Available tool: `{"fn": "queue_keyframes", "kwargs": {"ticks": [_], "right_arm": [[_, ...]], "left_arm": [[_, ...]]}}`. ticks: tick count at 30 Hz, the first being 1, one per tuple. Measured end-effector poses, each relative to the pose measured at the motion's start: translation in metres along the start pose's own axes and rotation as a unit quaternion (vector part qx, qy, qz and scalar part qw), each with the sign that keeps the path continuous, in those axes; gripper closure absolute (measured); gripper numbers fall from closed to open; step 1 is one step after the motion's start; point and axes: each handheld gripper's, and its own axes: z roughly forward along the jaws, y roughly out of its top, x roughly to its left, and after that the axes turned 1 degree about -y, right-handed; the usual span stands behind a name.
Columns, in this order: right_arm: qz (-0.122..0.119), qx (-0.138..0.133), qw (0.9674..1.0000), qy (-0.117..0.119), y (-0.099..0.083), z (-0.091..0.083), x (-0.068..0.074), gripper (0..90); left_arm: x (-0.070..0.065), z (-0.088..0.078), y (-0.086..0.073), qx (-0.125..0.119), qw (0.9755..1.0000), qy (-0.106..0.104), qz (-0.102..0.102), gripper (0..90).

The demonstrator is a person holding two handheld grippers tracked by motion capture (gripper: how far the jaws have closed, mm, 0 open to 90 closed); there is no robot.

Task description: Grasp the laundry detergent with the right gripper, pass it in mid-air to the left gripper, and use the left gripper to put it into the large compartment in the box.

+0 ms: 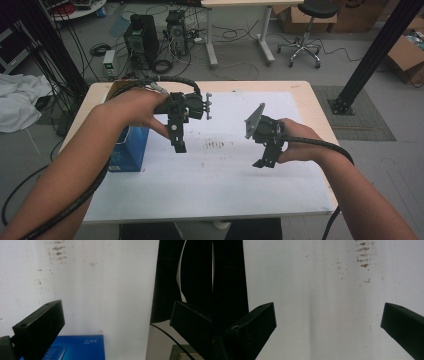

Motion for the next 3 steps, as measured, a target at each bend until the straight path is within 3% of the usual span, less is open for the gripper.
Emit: {"fn": "queue_keyframes", "kwargs": {"ticks": [3], "right_arm": [[-0.001,0.0,1.0,0.0,0.002,0.0005,-0.0011,0.0]], "left_arm": [[0.0011,0.0005,-0.0022,-0.004,1.0,0.0,-0.002,0.1]]}}
